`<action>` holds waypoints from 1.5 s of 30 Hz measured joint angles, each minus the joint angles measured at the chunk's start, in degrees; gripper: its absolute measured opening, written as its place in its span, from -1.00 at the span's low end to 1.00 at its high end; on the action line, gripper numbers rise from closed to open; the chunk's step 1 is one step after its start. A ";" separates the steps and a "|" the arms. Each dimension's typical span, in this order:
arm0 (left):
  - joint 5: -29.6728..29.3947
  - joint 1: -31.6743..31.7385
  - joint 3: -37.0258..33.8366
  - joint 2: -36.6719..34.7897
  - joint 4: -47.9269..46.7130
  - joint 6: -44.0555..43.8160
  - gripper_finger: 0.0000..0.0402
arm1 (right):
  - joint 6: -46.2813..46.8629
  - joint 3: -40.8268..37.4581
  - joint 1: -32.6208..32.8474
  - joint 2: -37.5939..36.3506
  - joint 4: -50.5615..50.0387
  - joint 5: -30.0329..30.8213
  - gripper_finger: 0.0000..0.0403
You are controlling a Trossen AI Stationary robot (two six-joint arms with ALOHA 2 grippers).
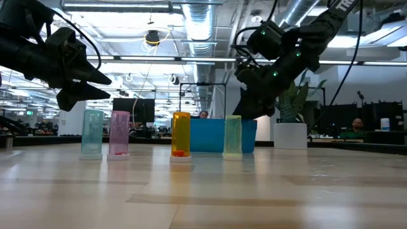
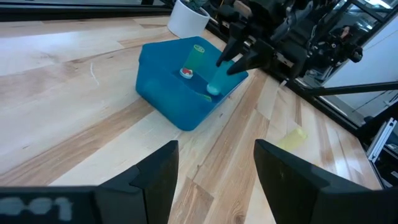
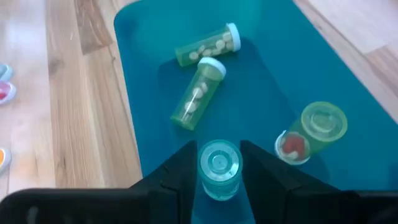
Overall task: Pick and place pill bottles into a basket
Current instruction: Put the blue medicine bottle into the blue bin
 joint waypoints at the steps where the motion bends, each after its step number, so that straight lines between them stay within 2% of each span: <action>1: 0.00 0.00 0.00 0.00 0.00 0.01 -0.01 | 0.22 0.00 -0.05 0.01 0.22 -0.10 -0.45; 12: -0.07 -0.02 0.00 0.00 0.00 0.45 -0.01 | 0.38 0.02 -1.22 -0.57 0.79 -3.86 -0.44; 39: -1.46 0.00 -0.02 0.01 0.07 0.86 -0.01 | 0.42 0.02 -1.85 -0.57 -1.62 -5.27 -0.43; 42: -1.46 0.00 -0.02 -0.01 0.07 0.84 -0.01 | 0.42 0.02 -1.89 -0.57 -1.59 -5.37 -0.35; 45: -1.46 -0.01 -0.02 0.00 0.08 0.50 -0.01 | 0.42 0.02 -1.89 -0.57 -1.58 -5.39 -0.19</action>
